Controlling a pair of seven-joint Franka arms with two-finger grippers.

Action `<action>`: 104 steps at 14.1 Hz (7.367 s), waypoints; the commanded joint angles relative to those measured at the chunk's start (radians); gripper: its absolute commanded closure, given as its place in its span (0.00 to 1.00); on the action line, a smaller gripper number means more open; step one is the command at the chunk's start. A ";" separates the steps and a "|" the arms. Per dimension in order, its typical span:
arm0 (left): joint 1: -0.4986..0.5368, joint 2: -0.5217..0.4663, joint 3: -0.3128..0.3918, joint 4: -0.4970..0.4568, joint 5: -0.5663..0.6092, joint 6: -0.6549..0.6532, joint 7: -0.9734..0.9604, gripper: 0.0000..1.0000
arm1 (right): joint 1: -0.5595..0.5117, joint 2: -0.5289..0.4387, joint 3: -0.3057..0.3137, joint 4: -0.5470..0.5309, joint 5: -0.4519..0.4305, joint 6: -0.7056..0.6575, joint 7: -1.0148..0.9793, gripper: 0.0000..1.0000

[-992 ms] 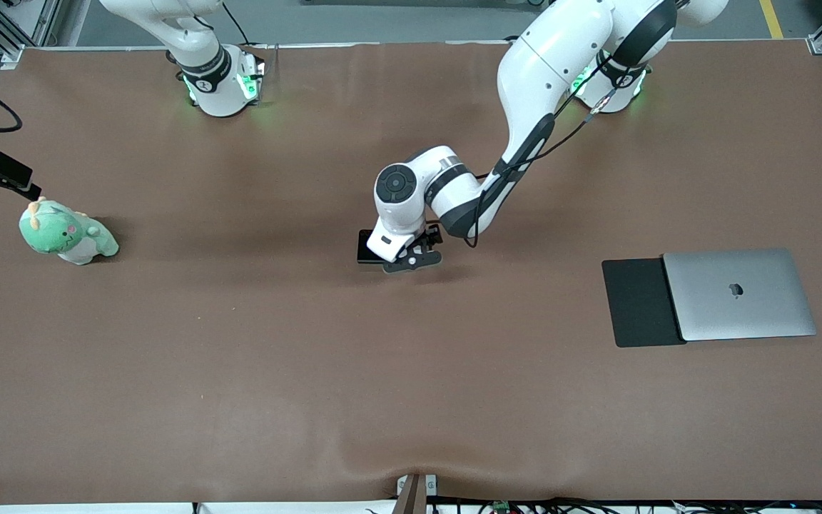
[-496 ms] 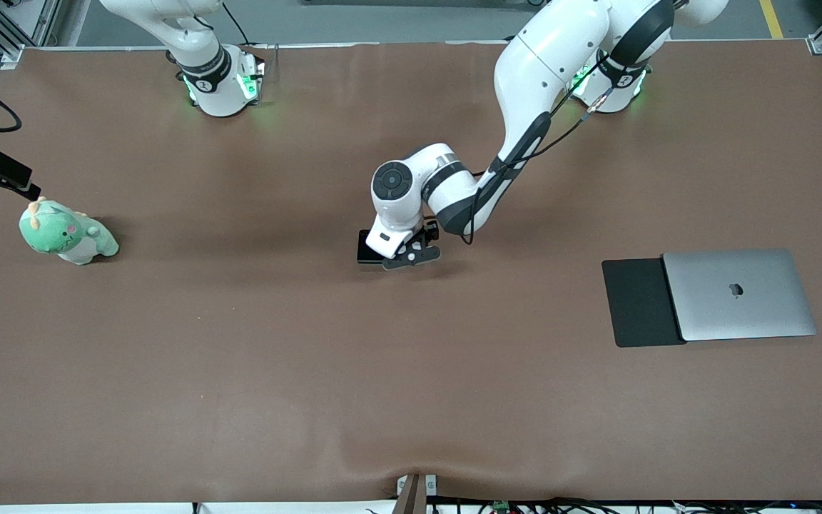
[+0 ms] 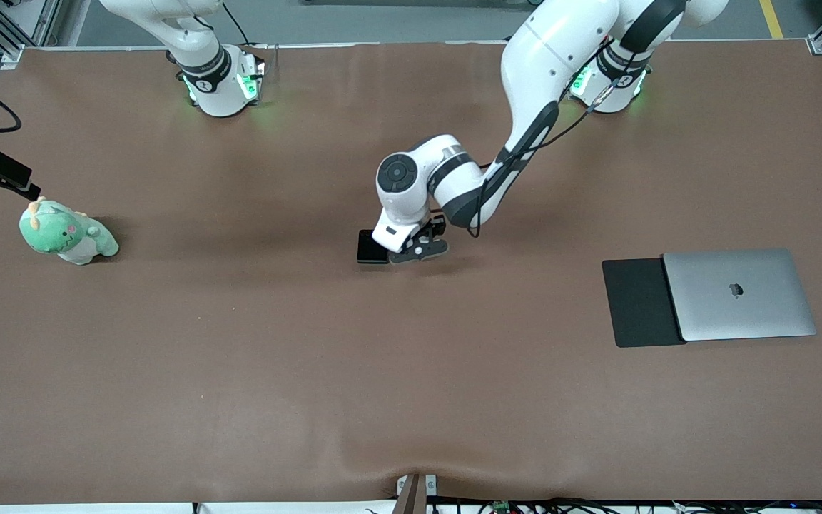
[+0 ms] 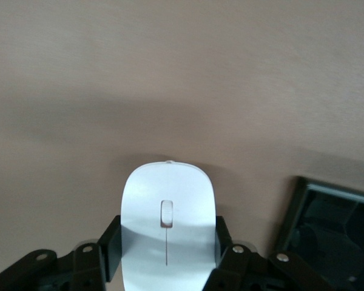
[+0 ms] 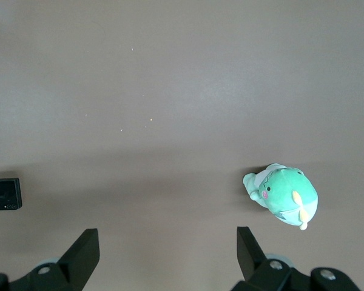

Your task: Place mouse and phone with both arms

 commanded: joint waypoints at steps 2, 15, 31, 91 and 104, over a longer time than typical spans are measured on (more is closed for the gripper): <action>0.150 -0.268 -0.064 -0.257 0.018 0.000 0.083 0.62 | 0.017 0.011 0.020 0.004 -0.010 0.001 -0.006 0.00; 1.021 -0.479 -0.524 -0.393 -0.003 -0.104 0.672 0.62 | 0.408 0.230 0.018 0.001 0.105 0.227 0.300 0.00; 1.508 -0.338 -0.602 -0.367 0.078 -0.029 1.223 0.62 | 0.764 0.617 0.020 -0.267 0.129 0.895 0.576 0.00; 1.437 -0.161 -0.820 -0.072 0.336 -0.366 0.857 0.00 | -0.035 0.213 0.011 -0.355 0.122 0.414 -0.087 1.00; 0.760 -0.629 0.004 -0.066 -0.219 -0.429 1.122 0.00 | -0.124 0.302 0.009 -0.643 0.076 0.831 -0.251 1.00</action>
